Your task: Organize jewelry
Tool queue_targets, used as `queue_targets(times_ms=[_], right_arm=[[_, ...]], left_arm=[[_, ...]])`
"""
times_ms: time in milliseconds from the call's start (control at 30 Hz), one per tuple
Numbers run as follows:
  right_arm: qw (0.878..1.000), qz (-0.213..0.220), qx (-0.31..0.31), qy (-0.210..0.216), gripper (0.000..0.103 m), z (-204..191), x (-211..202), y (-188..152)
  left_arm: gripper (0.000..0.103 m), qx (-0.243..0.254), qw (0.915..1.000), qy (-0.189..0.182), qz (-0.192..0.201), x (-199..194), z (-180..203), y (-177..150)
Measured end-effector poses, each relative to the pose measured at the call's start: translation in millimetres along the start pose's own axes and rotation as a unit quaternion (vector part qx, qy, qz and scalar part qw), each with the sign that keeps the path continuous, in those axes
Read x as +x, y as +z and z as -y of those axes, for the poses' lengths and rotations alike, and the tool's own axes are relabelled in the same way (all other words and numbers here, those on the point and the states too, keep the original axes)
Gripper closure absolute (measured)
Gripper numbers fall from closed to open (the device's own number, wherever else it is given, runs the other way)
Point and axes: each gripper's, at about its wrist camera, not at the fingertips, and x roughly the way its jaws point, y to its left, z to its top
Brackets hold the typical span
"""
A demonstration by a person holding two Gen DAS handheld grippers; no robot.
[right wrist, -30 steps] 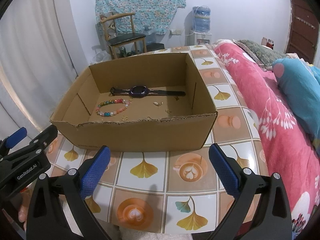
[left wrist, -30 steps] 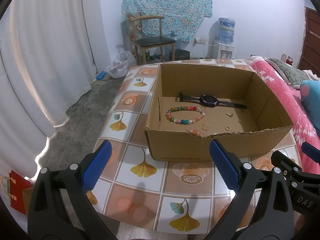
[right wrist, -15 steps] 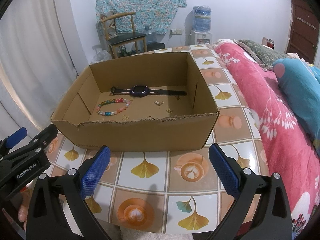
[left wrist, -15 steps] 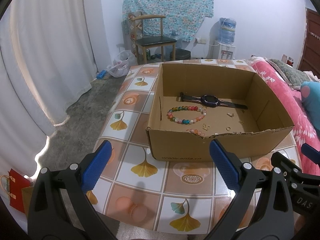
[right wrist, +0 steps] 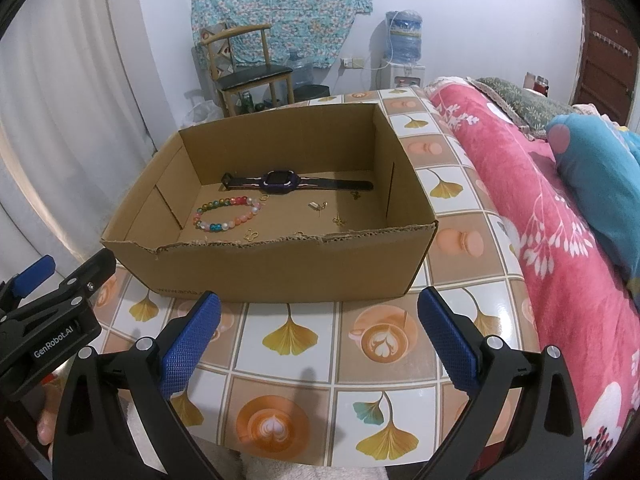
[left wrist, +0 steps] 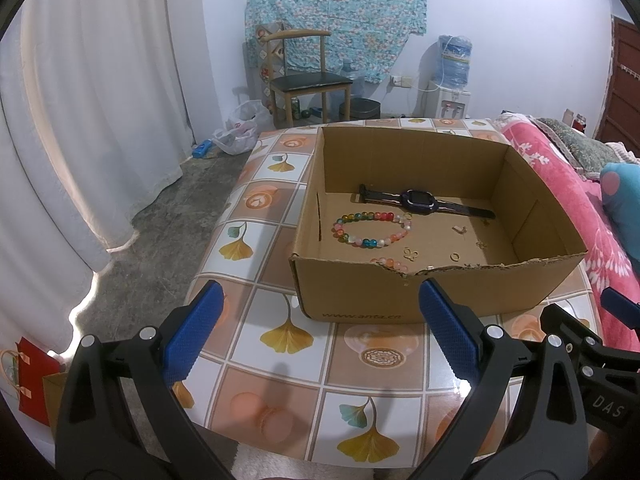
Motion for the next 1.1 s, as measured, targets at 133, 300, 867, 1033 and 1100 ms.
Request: queue_targets(times_ms=[133,300,867,1033,1100], right_arm=[[1.0,-0.001,-0.001,0.0,0.007,1,1,0],[1.0,-0.002,-0.001,0.001,0.007,1,2,-1],[1.0,-0.002,0.001,0.002,0.007,0,2,-3],[1.0,-0.002,0.001,0.001,0.007,1,3,-3],[1.0,-0.003,0.001,0.002,0.007,0,3,-3]], left_arm=[[0.008,0.001,1.0,0.0,0.0,0,1,0],[0.008,-0.001,1.0,0.0,0.0,0,0,0],[0.008,-0.01,0.9999,0.0,-0.005,3,7,-2],[0.008,-0.016,0.9998,0.001,-0.008,2,14,-4],[0.008,-0.019,0.9998,0.001,-0.009,3,17,-5]])
